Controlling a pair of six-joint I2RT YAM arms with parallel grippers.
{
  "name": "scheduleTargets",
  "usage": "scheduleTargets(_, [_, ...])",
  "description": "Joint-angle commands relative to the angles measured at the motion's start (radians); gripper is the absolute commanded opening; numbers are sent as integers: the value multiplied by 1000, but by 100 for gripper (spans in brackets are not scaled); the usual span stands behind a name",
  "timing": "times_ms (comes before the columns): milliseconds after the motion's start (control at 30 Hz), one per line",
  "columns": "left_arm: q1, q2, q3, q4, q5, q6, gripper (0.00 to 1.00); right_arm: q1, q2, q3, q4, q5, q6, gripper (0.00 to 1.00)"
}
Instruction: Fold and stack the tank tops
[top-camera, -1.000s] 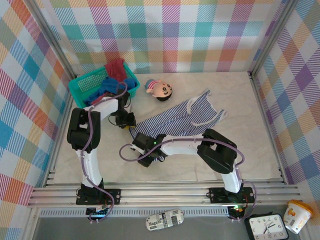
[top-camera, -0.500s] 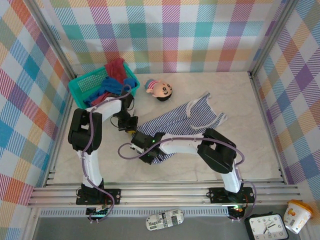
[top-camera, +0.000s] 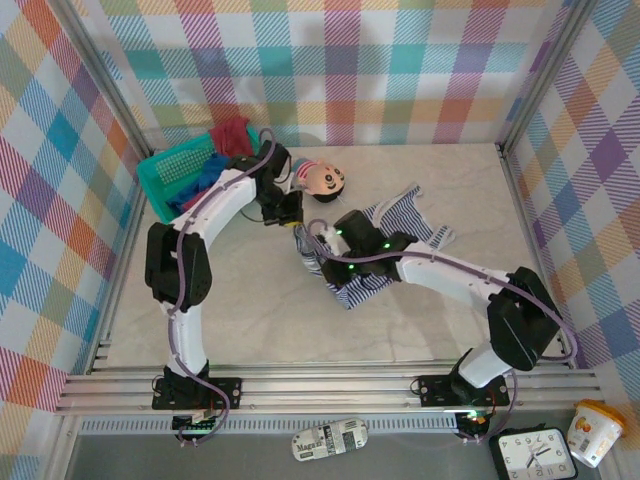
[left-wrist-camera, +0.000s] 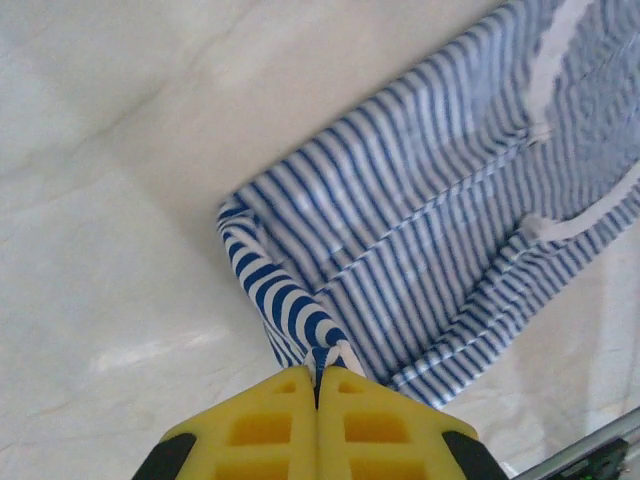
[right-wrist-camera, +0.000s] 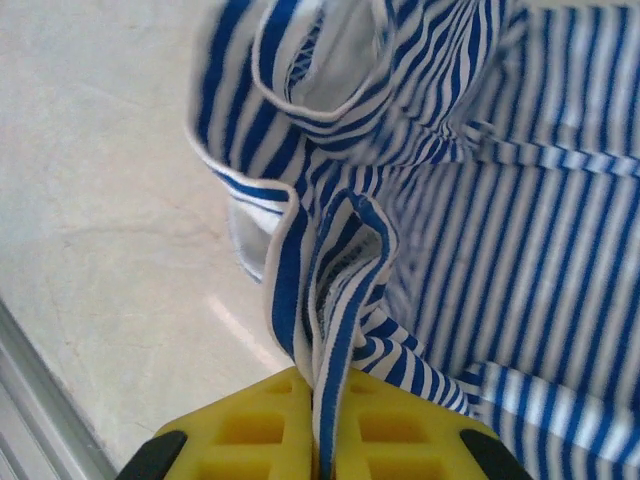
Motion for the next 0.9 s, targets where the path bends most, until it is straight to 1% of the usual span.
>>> scheduleTargets(0, [-29,97,124,-28,34,-53,0,-75,-50,-56,6,-106,28,10])
scheduleTargets(133, [-47,205,248,-26,55,-85,0,-175,-60,-102,22,-154,25,10])
scheduleTargets(333, [-84,368,467,-76,68,-101,0,-276,-40,-109,28,-199,0,10])
scheduleTargets(467, [-86,412,529,-55,61,-133,0,-345,-35,-117,26,-232,-6,10])
scheduleTargets(600, [-91,463,573,-43,80,-147,0,-398,-10,-126,25,-252,-21,10])
scheduleTargets(767, [-101,502,584,-7,83,-150,0,-462,28,-141,47,-269,-5,11])
scheduleTargets(867, [-108,516,584,46,91,-149,0,-494,47,-150,72,-280,10,11])
